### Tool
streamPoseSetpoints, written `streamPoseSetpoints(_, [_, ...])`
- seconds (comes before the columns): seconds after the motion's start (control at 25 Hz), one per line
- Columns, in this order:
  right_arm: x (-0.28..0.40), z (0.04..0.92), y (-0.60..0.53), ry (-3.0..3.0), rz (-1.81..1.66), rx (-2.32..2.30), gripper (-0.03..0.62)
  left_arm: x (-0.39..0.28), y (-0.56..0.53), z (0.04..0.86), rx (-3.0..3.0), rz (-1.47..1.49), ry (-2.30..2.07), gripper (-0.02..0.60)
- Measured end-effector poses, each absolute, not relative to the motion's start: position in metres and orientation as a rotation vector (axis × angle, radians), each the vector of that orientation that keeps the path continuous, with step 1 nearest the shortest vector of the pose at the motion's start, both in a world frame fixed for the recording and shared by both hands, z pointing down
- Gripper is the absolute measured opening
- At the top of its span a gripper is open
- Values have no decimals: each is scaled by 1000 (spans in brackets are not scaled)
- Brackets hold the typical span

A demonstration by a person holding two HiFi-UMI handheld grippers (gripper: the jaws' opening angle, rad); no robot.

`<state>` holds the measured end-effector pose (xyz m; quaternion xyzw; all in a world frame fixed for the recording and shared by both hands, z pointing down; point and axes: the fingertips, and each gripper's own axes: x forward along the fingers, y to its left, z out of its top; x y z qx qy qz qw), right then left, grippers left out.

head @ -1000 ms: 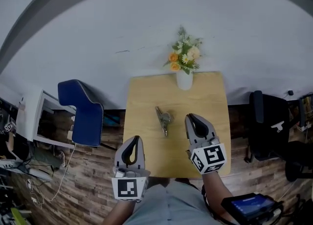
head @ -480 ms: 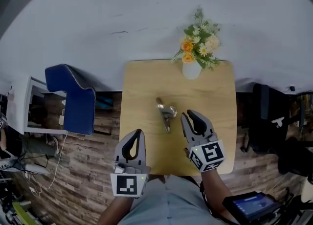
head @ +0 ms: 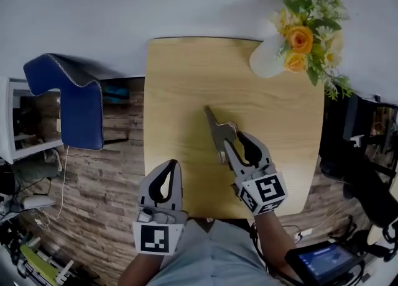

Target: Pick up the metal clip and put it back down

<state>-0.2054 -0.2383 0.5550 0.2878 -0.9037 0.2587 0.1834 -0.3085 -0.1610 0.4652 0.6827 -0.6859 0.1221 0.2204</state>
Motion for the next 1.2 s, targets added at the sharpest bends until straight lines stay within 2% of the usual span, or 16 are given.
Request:
streamPoseSetpoints(0.36, [-193, 565, -254, -2507, 655, 956, 134, -317, -157, 494, 1845, 356, -1821, 18])
streamPoseSetpoints(0.68, [-199, 589, -248, -2466, 714, 885, 133, -323, -158, 504, 1835, 367, -1805, 18])
streamPoseSetpoints(0.92, [-210, 578, -241, -2506, 741, 834, 60, -321, -156, 497, 1841, 354, -1834, 18])
streamPoseSetpoints(1.2, [-213, 529, -227, -2592, 703, 854, 54, -311, -144, 453, 1895, 303, -1902, 18])
